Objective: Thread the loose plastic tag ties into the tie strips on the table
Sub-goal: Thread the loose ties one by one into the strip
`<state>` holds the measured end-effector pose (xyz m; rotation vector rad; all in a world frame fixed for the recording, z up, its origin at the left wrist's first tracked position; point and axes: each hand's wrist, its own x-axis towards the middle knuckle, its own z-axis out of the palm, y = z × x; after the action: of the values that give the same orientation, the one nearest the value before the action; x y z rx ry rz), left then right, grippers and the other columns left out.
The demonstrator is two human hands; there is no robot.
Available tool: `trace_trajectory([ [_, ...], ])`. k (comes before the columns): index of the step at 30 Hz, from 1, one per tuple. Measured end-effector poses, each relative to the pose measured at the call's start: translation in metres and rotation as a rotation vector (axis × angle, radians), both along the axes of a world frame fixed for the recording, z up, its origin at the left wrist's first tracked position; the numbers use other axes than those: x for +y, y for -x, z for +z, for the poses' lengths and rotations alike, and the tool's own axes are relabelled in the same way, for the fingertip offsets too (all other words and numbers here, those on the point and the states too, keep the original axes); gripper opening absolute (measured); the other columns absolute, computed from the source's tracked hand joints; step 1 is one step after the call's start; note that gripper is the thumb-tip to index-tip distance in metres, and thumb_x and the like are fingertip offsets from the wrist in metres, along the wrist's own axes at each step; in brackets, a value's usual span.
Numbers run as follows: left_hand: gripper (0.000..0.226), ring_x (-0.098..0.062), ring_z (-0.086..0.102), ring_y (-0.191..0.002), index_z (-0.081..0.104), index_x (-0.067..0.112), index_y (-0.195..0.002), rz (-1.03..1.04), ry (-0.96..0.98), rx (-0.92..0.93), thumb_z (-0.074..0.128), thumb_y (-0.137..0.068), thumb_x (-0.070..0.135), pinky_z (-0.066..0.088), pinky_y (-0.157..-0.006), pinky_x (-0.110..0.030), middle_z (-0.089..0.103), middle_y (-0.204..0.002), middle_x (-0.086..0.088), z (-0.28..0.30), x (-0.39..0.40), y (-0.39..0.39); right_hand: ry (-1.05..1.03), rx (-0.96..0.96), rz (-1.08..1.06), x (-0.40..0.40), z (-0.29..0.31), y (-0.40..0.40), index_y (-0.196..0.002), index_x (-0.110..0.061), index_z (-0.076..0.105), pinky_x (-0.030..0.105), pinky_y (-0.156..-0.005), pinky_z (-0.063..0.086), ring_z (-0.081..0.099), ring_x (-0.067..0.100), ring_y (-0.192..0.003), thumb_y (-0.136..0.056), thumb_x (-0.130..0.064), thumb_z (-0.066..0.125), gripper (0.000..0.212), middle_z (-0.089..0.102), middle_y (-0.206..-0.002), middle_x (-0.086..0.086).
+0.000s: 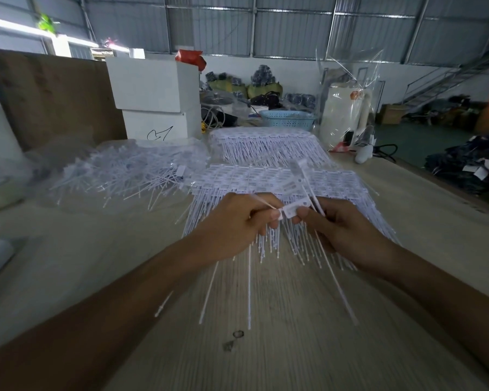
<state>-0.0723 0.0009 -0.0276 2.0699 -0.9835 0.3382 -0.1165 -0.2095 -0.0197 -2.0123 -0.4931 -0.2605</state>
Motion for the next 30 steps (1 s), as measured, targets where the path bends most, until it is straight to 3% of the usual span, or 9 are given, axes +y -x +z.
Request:
trace_trajectory([
  [4,0.028,-0.014,0.064,-0.058,0.062,0.025,-0.125,0.028,-0.025,-0.007,0.059,-0.099,0.016,0.053,-0.059,-0.035,0.067,-0.071,0.009,-0.003,-0.002,0.003,-0.084,0.037,-0.027,0.005,-0.003,-0.001,-0.080,-0.002,0.064,0.015,-0.043,0.027,0.029,0.003,-0.039,-0.091,-0.040,0.057,0.040,0.036,-0.045,-0.012],
  [11,0.017,-0.020,0.065,-0.058,0.060,0.022,-0.115,0.116,0.081,-0.066,0.060,-0.098,0.019,0.054,-0.060,-0.045,0.069,-0.073,0.002,0.003,0.001,0.001,-0.319,0.294,-0.048,0.004,-0.001,-0.002,-0.084,-0.015,0.074,0.019,-0.040,0.028,0.031,0.008,-0.044,-0.084,-0.062,0.058,0.050,0.032,-0.053,-0.008],
  [13,0.018,-0.019,0.066,-0.057,0.060,0.020,-0.115,0.136,0.100,-0.077,0.057,-0.097,0.021,0.054,-0.060,-0.045,0.069,-0.074,0.001,0.004,0.001,0.003,-0.277,0.309,-0.018,0.003,-0.003,-0.002,-0.081,-0.019,0.074,0.019,-0.041,0.029,0.033,0.008,-0.044,-0.082,-0.066,0.058,0.050,0.035,-0.053,-0.008],
  [16,0.021,-0.015,0.066,-0.058,0.061,0.020,-0.115,0.160,0.097,-0.089,0.055,-0.096,0.024,0.054,-0.061,-0.042,0.071,-0.078,0.000,0.005,0.001,0.003,-0.141,0.289,0.014,0.007,-0.004,0.000,-0.071,-0.021,0.070,0.019,-0.042,0.029,0.034,0.010,-0.045,-0.084,-0.061,0.057,0.045,0.039,-0.057,0.003],
  [21,0.021,-0.021,0.065,-0.056,0.065,0.018,-0.120,0.164,0.059,-0.127,0.055,-0.101,0.018,0.054,-0.059,-0.042,0.072,-0.076,-0.003,0.005,0.002,0.002,-0.193,0.345,0.012,0.009,-0.006,-0.002,-0.062,-0.018,0.055,0.020,-0.041,0.028,0.029,0.010,-0.044,-0.099,-0.046,0.048,0.048,0.034,-0.056,-0.001],
  [24,0.026,-0.023,0.067,-0.064,0.069,0.015,-0.121,0.161,0.058,-0.098,0.050,-0.103,0.015,0.056,-0.066,-0.039,0.069,-0.079,0.000,0.006,0.002,-0.001,-0.134,0.333,0.017,0.009,-0.008,-0.003,-0.063,-0.015,0.048,0.021,-0.042,0.028,0.028,0.011,-0.044,-0.102,-0.043,0.045,0.048,0.032,-0.053,-0.001],
  [26,0.027,-0.018,0.066,-0.068,0.070,0.010,-0.119,0.166,0.064,-0.088,0.050,-0.102,0.010,0.057,-0.070,-0.034,0.067,-0.085,0.004,0.005,0.001,-0.001,-0.093,0.320,0.027,0.008,-0.009,-0.004,-0.065,-0.012,0.044,0.024,-0.045,0.034,0.035,0.013,-0.046,-0.104,-0.039,0.043,0.047,0.039,-0.056,0.002],
  [30,0.036,-0.019,0.060,-0.071,0.072,0.013,-0.113,0.190,-0.083,-0.199,0.048,-0.094,-0.004,0.046,-0.062,-0.033,0.065,-0.087,-0.003,0.005,0.009,-0.005,-0.091,0.338,0.061,0.006,-0.009,-0.003,-0.068,-0.010,0.043,0.029,-0.046,0.041,0.046,0.018,-0.046,-0.106,-0.034,0.042,0.045,0.051,-0.060,0.006],
])
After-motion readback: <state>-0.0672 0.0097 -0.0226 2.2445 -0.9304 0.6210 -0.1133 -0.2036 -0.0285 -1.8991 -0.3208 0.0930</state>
